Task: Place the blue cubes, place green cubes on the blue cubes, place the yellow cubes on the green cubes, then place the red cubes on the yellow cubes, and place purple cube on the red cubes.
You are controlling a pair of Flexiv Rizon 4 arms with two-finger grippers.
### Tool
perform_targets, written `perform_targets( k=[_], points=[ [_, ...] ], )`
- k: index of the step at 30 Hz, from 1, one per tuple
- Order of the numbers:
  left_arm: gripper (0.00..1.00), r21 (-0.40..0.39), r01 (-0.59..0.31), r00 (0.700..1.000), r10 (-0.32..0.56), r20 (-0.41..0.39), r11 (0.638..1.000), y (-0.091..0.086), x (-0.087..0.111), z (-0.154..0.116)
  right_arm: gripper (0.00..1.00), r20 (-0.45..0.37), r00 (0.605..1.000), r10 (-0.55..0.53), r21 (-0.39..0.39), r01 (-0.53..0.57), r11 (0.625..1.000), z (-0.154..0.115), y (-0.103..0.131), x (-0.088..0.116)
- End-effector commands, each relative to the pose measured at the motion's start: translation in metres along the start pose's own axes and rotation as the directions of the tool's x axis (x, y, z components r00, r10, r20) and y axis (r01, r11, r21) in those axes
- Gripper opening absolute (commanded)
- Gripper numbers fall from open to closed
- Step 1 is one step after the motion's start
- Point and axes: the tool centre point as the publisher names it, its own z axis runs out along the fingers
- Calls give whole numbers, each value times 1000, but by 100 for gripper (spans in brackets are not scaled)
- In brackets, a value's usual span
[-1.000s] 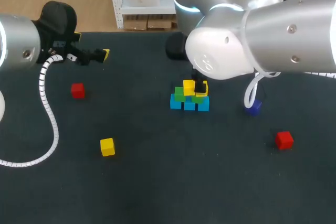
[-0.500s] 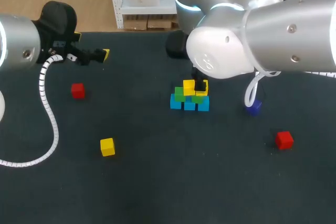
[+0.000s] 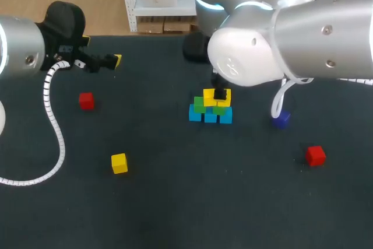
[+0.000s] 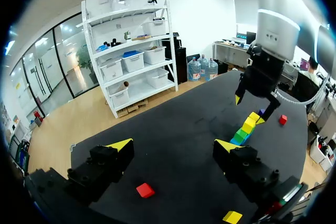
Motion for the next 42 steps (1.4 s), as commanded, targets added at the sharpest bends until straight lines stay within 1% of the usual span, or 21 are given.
perform_targets(
  k=[1,4,7,11,14,17,21,25,31,35,39,42],
  points=[
    [100,7,-1,1000,1,3,1000,2,1,0,100,76,997,11,2,-11,1000,-23,4,22],
    [100,7,-1,1000,1,3,1000,2,1,0,100,138,990,41,-1,-41,999,-37,-2,33],
    [100,7,-1,1000,1,3,1000,2,1,0,100,190,978,81,-8,-81,997,-46,-8,43],
    [100,7,-1,1000,1,3,1000,2,1,0,100,262,954,143,-26,-141,990,-49,-19,54],
    [100,7,-1,1000,1,3,1000,2,1,0,100,309,934,177,-50,-170,984,-50,-22,60],
    [100,7,-1,1000,1,3,1000,2,1,0,100,331,923,195,-46,-190,981,-51,-23,64],
    [100,7,-1,1000,1,3,1000,2,1,0,100,380,896,229,-55,-226,973,-55,-26,70],
    [100,7,-1,1000,1,3,1000,2,1,0,100,439,858,268,-57,-271,961,-58,-30,76],
    [100,7,-1,1000,1,3,1000,2,1,0,100,495,815,302,-55,-317,947,-61,-31,79],
    [100,7,-1,1000,1,3,1000,2,1,0,100,544,766,342,-65,-368,928,-63,-35,85],
    [100,7,-1,1000,1,3,1000,2,1,0,100,568,737,365,-62,-404,913,-66,-39,91],
    [100,7,-1,1000,1,3,1000,2,1,0,100,578,725,375,-61,-420,906,-67,-41,94]
  ],
)
